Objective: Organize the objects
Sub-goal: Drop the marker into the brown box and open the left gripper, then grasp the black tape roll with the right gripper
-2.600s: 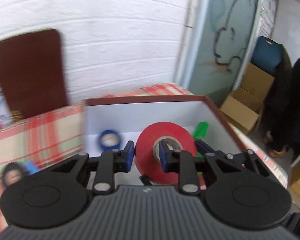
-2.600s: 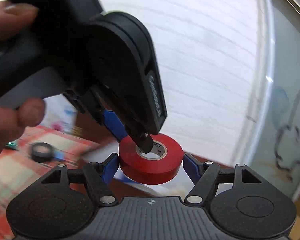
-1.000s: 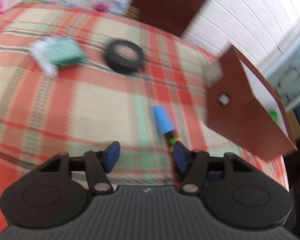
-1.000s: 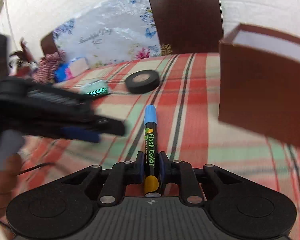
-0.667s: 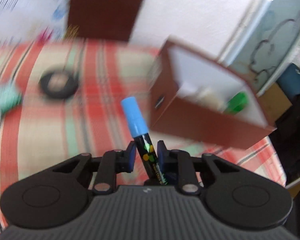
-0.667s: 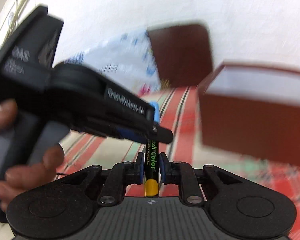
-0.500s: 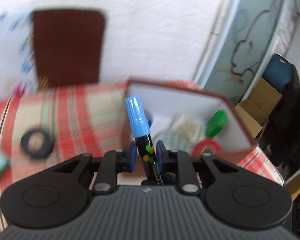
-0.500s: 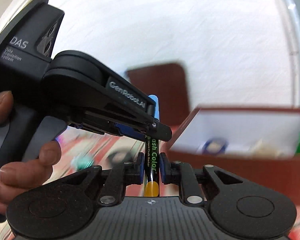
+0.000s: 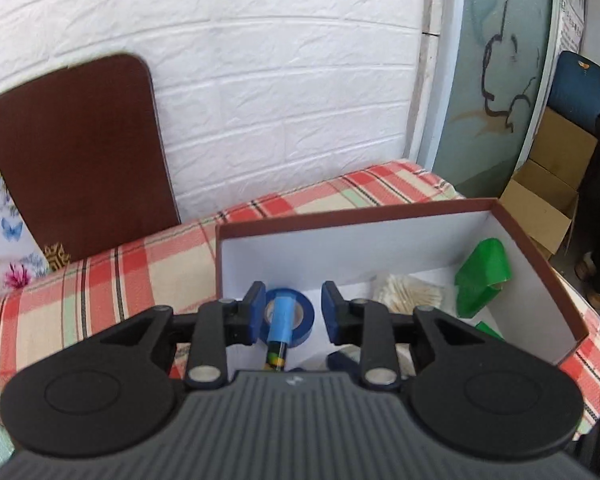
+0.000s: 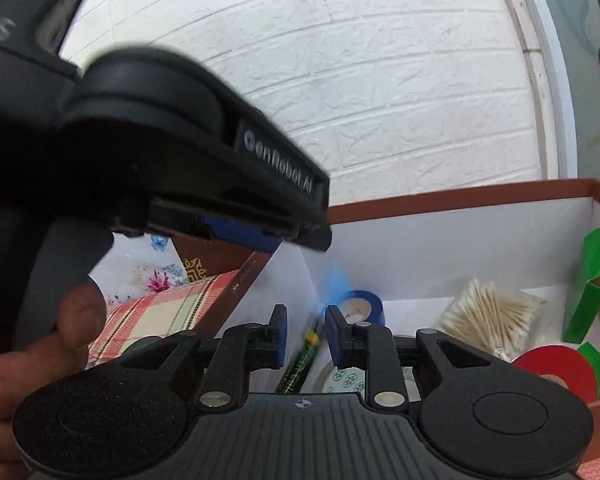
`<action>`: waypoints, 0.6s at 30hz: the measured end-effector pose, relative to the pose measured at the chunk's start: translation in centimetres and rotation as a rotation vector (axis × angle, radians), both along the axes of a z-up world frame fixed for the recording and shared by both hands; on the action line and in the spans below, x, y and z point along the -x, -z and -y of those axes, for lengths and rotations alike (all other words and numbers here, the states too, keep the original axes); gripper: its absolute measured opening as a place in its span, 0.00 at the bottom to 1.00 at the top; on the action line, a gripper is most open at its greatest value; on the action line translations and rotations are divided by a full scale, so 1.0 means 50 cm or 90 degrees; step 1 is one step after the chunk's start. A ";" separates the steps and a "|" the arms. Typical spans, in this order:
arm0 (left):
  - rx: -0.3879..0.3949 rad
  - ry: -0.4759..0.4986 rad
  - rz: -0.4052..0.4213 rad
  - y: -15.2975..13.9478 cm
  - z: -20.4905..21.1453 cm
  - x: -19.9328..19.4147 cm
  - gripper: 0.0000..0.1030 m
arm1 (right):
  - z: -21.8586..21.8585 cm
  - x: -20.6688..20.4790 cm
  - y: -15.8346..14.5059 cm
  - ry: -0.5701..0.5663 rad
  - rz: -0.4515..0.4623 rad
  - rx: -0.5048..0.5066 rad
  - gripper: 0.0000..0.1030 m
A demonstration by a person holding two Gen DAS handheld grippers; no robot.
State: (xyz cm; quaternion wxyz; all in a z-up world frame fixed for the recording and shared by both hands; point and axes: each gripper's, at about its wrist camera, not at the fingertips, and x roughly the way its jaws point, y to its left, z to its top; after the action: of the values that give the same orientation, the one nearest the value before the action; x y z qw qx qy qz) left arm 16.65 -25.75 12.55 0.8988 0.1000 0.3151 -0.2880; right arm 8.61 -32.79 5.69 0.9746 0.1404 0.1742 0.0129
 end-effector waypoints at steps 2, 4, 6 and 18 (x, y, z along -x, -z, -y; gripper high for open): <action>-0.001 0.002 -0.002 0.009 -0.011 0.007 0.32 | -0.004 0.017 -0.003 0.007 0.016 0.002 0.25; 0.004 0.003 -0.003 0.015 -0.024 0.023 0.32 | -0.011 0.037 -0.005 0.018 0.031 0.007 0.25; 0.019 0.006 -0.001 0.017 -0.044 0.047 0.32 | -0.023 0.064 -0.006 0.028 0.050 0.021 0.25; 0.086 -0.133 -0.049 0.118 -0.342 0.143 0.38 | -0.208 0.164 0.042 -0.125 0.064 0.177 0.29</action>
State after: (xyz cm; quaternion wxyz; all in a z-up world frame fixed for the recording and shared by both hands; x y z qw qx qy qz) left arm 9.49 -8.64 6.63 0.9158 -0.0053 0.3380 -0.2166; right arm 0.40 -22.37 3.59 0.9862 -0.0140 0.1380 0.0907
